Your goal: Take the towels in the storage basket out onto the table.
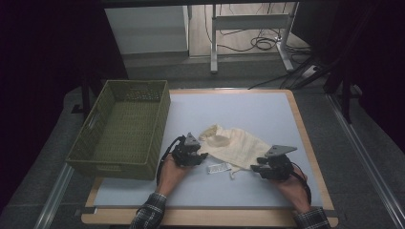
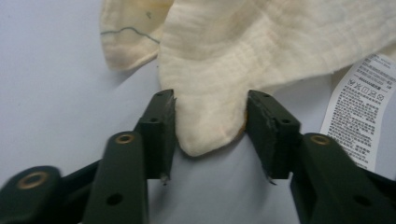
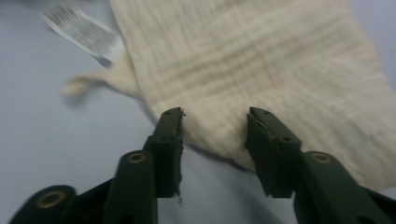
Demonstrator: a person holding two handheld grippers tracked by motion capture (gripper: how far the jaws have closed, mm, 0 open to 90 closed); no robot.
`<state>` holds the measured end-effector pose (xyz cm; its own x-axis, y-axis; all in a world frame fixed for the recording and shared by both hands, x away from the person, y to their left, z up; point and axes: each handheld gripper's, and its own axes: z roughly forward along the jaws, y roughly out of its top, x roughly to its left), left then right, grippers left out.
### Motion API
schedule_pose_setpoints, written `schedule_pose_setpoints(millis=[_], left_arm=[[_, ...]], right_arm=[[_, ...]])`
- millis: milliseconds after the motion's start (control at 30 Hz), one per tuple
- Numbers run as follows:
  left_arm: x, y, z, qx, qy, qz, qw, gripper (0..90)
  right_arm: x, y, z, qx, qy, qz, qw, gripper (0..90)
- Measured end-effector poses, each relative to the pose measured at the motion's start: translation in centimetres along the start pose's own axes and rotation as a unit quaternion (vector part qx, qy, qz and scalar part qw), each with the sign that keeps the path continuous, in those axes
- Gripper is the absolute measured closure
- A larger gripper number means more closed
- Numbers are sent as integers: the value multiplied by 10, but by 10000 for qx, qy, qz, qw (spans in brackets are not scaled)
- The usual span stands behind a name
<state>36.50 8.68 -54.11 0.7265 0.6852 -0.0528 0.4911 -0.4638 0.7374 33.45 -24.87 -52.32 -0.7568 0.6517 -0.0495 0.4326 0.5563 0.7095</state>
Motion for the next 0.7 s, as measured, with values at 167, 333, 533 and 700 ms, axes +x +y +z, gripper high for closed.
schedule_pose_setpoints(millis=[167,333,533,700], left_arm=[[0,0,-1,-75,-233,-156,9996,831],[3,14,-14,-283,-233,-88,9993,834],[9,48,-25,-388,-121,20,9992,828],[20,86,-21,-389,101,99,9991,825]], right_arm=[[2,2,-1,72,-151,-61,9998,852],[-5,8,-20,-193,23,86,9998,852],[-21,25,-37,-371,-42,194,9991,848],[-52,50,-36,-410,-218,368,9982,848]])
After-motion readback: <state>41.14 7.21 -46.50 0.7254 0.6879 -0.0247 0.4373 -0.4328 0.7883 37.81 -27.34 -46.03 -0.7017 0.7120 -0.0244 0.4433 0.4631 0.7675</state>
